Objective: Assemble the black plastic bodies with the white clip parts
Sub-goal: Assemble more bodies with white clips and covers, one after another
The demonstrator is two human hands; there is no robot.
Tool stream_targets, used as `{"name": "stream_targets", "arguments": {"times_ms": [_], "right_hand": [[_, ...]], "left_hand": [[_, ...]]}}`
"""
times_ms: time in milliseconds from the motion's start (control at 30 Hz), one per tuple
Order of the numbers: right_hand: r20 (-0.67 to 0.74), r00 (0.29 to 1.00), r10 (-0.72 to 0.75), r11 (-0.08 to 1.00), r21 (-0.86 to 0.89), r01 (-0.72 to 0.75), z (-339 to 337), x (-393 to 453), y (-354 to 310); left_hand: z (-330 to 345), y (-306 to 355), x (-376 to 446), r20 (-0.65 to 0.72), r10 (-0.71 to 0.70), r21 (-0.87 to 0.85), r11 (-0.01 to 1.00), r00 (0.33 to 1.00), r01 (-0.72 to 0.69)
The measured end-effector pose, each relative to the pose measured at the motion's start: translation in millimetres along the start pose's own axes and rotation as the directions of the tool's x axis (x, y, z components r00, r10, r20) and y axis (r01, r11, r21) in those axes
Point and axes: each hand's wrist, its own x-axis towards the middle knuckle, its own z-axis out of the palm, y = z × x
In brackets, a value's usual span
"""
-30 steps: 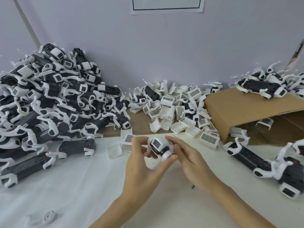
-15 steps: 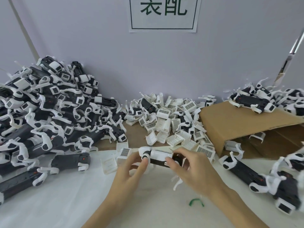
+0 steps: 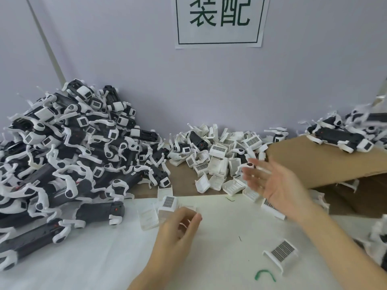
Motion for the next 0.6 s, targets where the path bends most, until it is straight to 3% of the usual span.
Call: {"name": "stream_targets", "arguments": {"times_ms": [167, 300, 367, 433, 500, 600], "right_hand": [[-0.037, 0.997, 0.071, 0.994, -0.079, -0.074, -2, -2, 52], [-0.054, 0.997, 0.063, 0.980, -0.186, -0.072, -1, -1, 62], [-0.052, 0.997, 0.055, 0.980, -0.187, -0.063, -1, -1, 61], [-0.048, 0.997, 0.055, 0.979, -0.196, -0.063, -1, -1, 60], [-0.042, 0.998, 0.055, 0.975, -0.212, -0.063, -2, -1, 61], [-0.040, 0.998, 0.055, 0.972, -0.227, -0.063, -1, 0, 63]], "left_hand": [[4, -5, -2, -0.096, 0.134, 0.305, 0.947, 0.986, -0.099], [2, 1, 27, -0.126, 0.323, 0.546, 0.812, 0.938, -0.207], [-6, 4, 64, -0.150, 0.367, 0.660, 0.729, 0.918, -0.184], [-15, 7, 107, -0.167, 0.274, 0.795, 0.606, 0.947, -0.035], [-22, 5, 145, -0.159, 0.066, 0.890, 0.442, 0.985, 0.114], [-24, -7, 175, -0.066, -0.239, 0.936, 0.323, 0.969, 0.143]]}}
